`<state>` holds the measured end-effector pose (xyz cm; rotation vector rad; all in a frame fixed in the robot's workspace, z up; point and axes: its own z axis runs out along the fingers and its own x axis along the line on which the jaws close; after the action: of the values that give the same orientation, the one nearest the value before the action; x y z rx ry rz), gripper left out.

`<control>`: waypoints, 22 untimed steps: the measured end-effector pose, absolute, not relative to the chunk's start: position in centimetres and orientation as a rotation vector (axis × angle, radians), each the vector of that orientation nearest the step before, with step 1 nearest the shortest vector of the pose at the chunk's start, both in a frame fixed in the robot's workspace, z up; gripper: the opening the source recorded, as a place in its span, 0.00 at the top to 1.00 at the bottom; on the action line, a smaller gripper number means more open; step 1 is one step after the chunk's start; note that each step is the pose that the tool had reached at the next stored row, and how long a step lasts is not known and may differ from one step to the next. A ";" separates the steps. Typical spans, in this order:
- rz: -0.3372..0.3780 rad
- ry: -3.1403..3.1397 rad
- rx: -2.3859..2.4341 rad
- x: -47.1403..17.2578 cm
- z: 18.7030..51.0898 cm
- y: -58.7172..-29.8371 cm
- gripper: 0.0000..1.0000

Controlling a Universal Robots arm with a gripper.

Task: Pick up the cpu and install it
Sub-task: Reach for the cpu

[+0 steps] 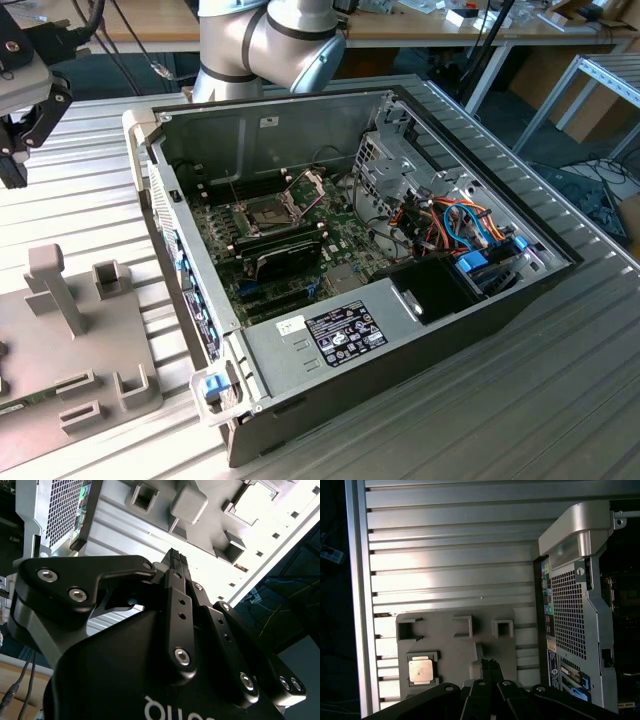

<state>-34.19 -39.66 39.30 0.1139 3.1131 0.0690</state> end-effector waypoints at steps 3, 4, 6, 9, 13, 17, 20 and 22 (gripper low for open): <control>0.069 3.113 0.114 -34.2 39.3 -39.7 0.89; 0.069 3.113 0.114 -34.2 39.3 -39.7 0.89; 0.069 3.113 0.114 -34.2 39.3 -39.7 0.89; 0.069 3.113 0.114 -34.4 39.3 -39.7 0.89; 0.069 3.113 0.114 -34.9 38.9 -39.7 0.89; 0.069 3.113 0.114 -35.3 38.6 -39.7 0.89; 0.069 3.113 0.114 -35.8 38.4 -39.7 0.89; 0.069 3.113 0.114 -36.3 38.3 -39.8 0.89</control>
<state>-36.29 -39.75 38.32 0.1141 3.1131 0.0689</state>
